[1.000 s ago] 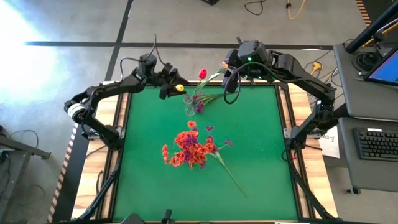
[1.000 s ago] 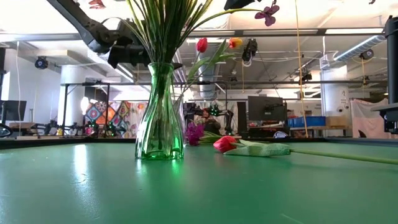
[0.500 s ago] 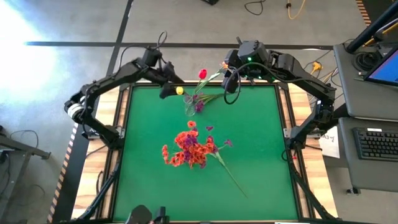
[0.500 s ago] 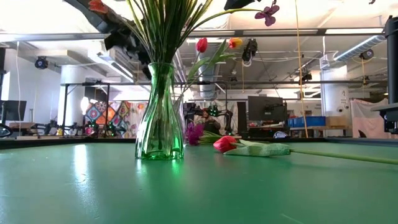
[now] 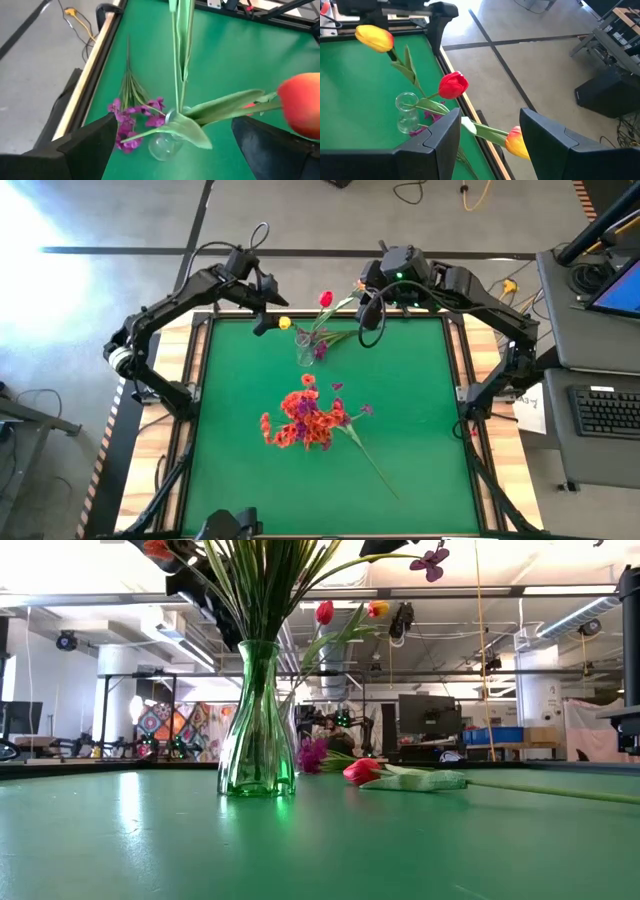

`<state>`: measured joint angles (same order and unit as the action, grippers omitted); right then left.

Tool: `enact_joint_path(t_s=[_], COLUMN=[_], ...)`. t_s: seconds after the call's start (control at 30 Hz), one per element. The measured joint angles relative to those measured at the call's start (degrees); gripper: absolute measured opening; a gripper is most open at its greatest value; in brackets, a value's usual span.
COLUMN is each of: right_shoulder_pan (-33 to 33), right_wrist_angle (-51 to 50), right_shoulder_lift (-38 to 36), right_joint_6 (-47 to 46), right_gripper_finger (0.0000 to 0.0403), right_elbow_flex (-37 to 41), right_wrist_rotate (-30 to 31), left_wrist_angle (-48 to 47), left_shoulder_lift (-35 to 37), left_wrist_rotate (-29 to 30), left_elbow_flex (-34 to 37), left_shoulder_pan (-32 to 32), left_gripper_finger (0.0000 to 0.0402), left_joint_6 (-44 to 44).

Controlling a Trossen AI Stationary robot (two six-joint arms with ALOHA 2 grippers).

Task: Sort flowers into vase by color
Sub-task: Put the yellow tulip into the transparent vase

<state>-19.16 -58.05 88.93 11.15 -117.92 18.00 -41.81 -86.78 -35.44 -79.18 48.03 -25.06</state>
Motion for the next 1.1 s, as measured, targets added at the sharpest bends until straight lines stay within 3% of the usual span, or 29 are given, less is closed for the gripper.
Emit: enact_joint_path(t_s=[0.4, 0.67, 1.0, 1.1], right_shoulder_pan=[0.0, 0.0, 0.0, 0.0], right_wrist_angle=[-0.2, -0.3, -1.3, -1.8], right_shoulder_lift=[0.1, 0.1, 0.1, 0.1], right_joint_6=[0.4, 1.8, 2.1, 2.0], right_gripper_finger=[0.0196, 0.0196, 0.0196, 0.0196], right_elbow_flex=[0.1, 0.1, 0.1, 0.4], right_wrist_rotate=[0.0, 0.0, 0.0, 0.0], left_wrist_angle=[-5.9, -7.7, -9.7, -13.1], left_shoulder_lift=[0.0, 0.0, 0.6, 0.7], left_wrist_rotate=[3.2, 13.5, 13.3, 9.8], left_elbow_flex=[-5.9, -9.5, -10.8, -9.7], left_shoulder_pan=[0.1, 0.2, 0.2, 0.2], left_gripper_finger=[0.0376, 0.0376, 0.0376, 0.0376], left_joint_6=[-1.5, -1.6, -0.9, 1.4])
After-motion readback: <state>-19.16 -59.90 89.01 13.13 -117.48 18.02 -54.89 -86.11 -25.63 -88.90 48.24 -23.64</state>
